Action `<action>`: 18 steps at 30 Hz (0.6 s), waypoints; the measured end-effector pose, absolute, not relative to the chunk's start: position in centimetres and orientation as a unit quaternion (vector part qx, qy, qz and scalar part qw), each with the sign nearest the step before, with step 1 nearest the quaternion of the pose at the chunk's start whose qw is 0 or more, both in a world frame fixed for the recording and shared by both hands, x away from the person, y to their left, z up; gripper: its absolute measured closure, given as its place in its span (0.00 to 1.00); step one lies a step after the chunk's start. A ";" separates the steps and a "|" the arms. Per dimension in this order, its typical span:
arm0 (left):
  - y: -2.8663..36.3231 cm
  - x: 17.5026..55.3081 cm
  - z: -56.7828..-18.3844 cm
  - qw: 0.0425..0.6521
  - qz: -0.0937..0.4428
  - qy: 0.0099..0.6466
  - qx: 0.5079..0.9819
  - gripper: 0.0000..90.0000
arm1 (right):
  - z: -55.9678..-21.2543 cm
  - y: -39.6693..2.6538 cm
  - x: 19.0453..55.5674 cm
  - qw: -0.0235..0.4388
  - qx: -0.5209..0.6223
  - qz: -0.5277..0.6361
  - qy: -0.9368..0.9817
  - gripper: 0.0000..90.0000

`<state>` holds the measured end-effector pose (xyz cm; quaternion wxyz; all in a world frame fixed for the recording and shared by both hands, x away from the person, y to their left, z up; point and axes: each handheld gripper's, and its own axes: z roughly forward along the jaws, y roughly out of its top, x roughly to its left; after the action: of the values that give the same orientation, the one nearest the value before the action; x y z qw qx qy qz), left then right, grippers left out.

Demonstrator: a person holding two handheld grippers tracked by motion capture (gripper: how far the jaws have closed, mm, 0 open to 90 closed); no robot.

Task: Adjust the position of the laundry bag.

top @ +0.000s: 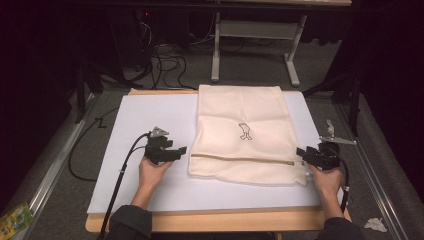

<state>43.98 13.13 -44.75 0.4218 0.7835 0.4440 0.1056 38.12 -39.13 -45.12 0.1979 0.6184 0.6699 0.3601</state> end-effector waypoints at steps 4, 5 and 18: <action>11.6 44.4 -44.8 0.411 0.100 0.435 0.795 0.36 | -45.1 -38.9 38.5 0.190 0.620 0.353 0.674 0.58; 10.9 44.5 -44.9 0.409 0.099 0.433 0.797 0.36 | -45.1 -38.8 38.7 0.187 0.620 0.349 0.677 0.59; 8.1 45.7 -46.0 0.387 0.081 0.444 0.804 0.35 | -45.1 -38.1 39.8 0.176 0.625 0.327 0.687 0.60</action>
<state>45.74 8.14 -46.05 0.3870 0.8044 0.4435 0.0806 39.76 -38.12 -45.05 0.1756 0.6251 0.6867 0.3270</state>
